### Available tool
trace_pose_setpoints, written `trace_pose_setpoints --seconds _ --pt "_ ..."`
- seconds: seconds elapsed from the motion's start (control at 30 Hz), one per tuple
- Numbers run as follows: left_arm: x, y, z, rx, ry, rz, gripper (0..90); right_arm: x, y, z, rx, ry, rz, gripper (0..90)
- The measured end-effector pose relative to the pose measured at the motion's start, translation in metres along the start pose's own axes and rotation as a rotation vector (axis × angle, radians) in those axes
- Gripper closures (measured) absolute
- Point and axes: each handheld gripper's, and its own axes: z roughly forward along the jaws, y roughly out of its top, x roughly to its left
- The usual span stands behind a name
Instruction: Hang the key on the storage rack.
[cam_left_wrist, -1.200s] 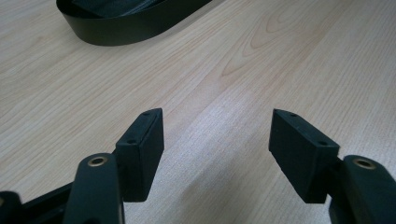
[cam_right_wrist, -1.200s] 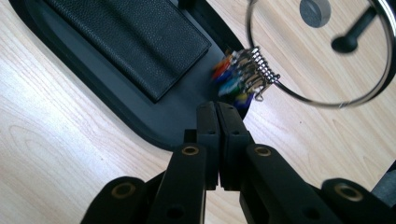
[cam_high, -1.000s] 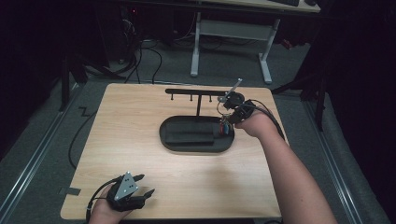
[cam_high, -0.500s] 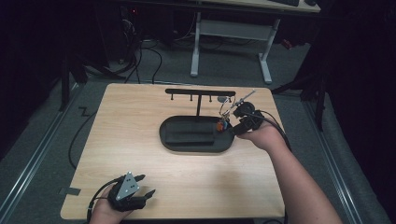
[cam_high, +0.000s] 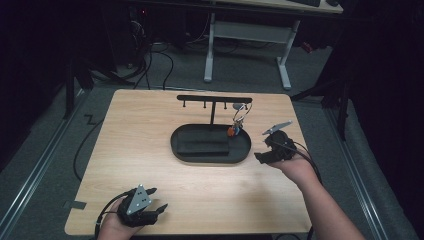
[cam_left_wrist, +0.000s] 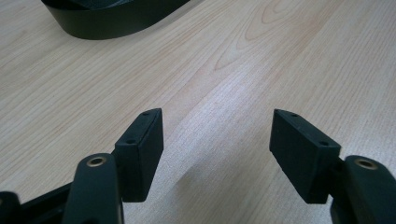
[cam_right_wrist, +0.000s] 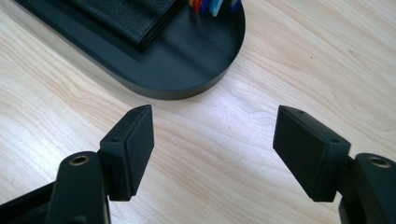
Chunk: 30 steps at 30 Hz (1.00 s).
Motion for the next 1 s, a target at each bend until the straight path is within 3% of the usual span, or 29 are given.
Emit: trace_pose_setpoints --seconds 0.1,0.33,0.4,0.53,0.57,0.67,0.73,0.83,0.9,1.0 --pt "0.0 0.0 0.001 0.003 -0.001 -0.002 35.6 -0.001 -0.009 -0.001 -0.01 0.011 0.0 29.4" --pt "-0.001 -0.001 0.003 0.011 0.0 -0.01 35.5 0.002 -0.045 0.0 -0.091 0.041 0.034 28.5" --pt "-0.001 -0.001 0.003 0.011 0.0 -0.014 35.5 0.008 -0.061 -0.001 -0.151 0.021 0.041 29.2" --pt "0.0 -0.001 0.003 0.006 0.003 -0.017 35.6 0.011 -0.077 0.0 -0.203 0.038 0.075 29.1" --pt "0.0 -0.001 0.003 0.003 -0.003 -0.022 35.6 0.015 -0.089 0.002 -0.238 0.049 0.102 28.9" --pt "0.0 -0.001 0.004 0.005 -0.004 -0.024 35.5 0.017 -0.099 0.003 -0.265 0.051 0.121 28.9" --pt "-0.001 -0.001 0.005 0.004 -0.006 -0.028 35.5 0.021 -0.118 0.006 -0.305 0.053 0.148 28.1" --pt "-0.002 -0.001 0.005 -0.001 -0.006 -0.032 35.5 0.027 -0.14 0.008 -0.343 0.039 0.163 27.0" --pt "-0.003 -0.001 0.006 -0.001 -0.007 -0.033 35.4 0.031 -0.159 0.008 -0.398 0.022 0.191 26.7" --pt "-0.004 0.0 0.008 -0.002 -0.009 -0.031 35.3 0.031 -0.177 0.0 -0.436 -0.008 0.2 25.5"
